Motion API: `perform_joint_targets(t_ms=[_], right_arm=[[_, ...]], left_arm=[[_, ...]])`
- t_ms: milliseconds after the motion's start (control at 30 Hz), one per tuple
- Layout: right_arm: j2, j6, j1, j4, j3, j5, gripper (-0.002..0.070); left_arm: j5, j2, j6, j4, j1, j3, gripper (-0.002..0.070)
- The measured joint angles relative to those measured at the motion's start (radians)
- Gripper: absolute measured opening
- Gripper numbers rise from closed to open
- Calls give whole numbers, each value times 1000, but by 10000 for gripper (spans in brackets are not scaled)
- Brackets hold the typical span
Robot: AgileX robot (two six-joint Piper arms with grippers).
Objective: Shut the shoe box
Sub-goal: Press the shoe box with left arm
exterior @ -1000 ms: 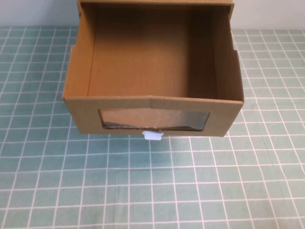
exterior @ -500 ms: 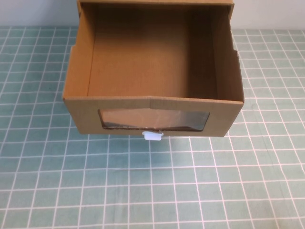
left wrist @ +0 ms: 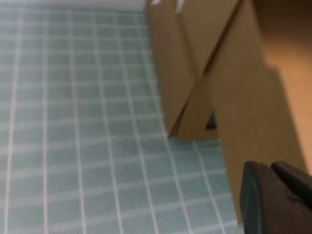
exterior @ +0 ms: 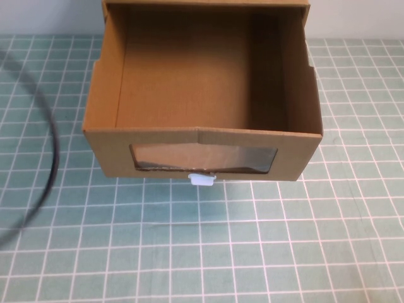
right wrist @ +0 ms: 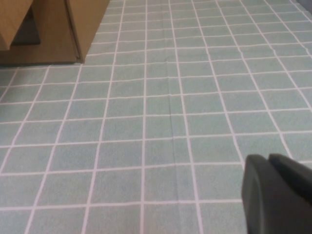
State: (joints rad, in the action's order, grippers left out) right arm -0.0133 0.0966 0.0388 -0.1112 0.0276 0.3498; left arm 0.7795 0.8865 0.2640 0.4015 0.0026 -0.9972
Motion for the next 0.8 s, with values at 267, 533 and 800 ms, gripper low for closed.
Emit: perform_joint_targets(t_ms=[267, 533, 800], right_arm=[[0, 0, 0, -2, 0, 0, -13], [0, 0, 0, -2, 0, 0, -13], [0, 0, 0, -2, 0, 0, -13]], left_arm=[[64, 387, 192, 134, 0, -409, -5], [62, 666, 282, 188, -120, -716, -5], [24, 884, 338, 201, -242, -913, -5]])
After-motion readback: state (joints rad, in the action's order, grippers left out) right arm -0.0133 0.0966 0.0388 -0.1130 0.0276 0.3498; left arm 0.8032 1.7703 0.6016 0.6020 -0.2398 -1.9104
